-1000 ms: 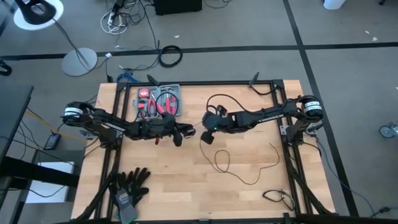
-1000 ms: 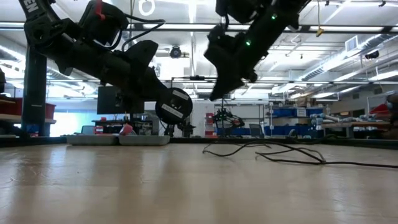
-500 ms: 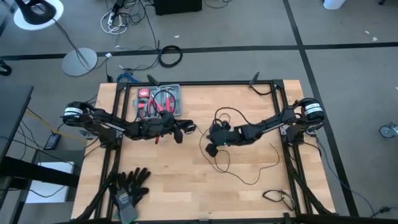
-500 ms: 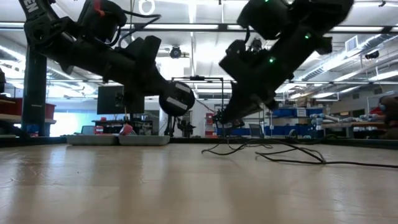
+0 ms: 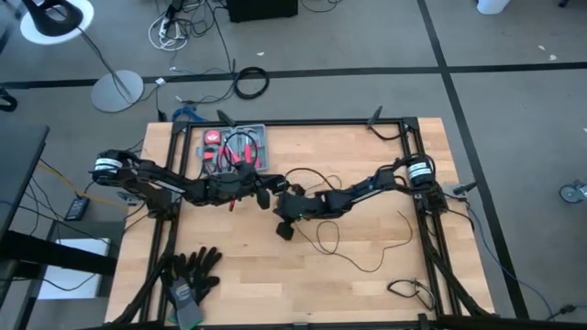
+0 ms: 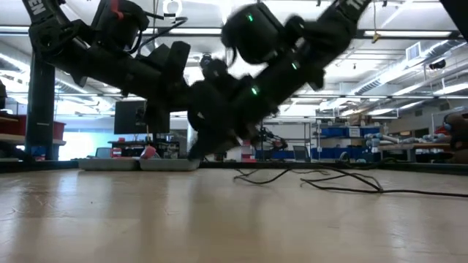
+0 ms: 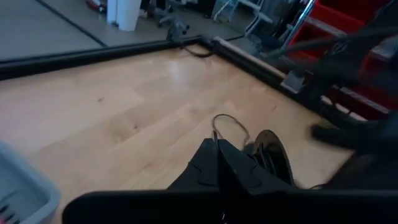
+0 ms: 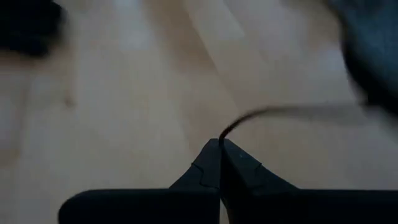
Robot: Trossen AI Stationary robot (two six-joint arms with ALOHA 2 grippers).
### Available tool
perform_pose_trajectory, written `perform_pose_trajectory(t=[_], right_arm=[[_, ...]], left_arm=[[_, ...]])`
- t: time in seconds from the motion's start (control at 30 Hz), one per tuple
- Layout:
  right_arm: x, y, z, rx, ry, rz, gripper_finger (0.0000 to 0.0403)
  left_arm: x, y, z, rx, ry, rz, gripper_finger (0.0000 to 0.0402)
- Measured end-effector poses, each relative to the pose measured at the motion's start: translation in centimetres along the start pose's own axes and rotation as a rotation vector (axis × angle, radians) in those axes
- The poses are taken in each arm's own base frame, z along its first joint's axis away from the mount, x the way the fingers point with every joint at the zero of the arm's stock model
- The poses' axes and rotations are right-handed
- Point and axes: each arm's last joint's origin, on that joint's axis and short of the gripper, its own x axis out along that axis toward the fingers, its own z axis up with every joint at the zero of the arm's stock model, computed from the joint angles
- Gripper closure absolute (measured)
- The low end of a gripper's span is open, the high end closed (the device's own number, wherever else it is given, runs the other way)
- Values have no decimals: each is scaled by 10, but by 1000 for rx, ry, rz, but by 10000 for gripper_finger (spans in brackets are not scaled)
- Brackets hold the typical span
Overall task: Coil cords
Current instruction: Coil the black wire onto the spool
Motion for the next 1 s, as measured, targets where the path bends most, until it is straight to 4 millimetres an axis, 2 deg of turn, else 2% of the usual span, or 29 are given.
perform_pose_trajectory(t=[0.1,0.23,0.4,0.57,0.77,1.0], right_arm=[[-3,4,21,-89,-47,21,403],[-12,-4,45,-147,-65,6,403],[-21,-25,59,-135,0,12,403],[-33,-39,75,-108,-19,59,403],[-44,-51,83,-72,6,55,403],[-51,-65,77,-30,136,-17,378]], left_arm=[[0,2,-4,15,34,21,402],[0,4,-8,33,91,16,402],[-1,5,-12,45,139,4,402],[-1,5,-13,49,166,-9,402],[-1,5,-16,56,205,-26,402],[-2,6,-19,67,247,-48,402]])
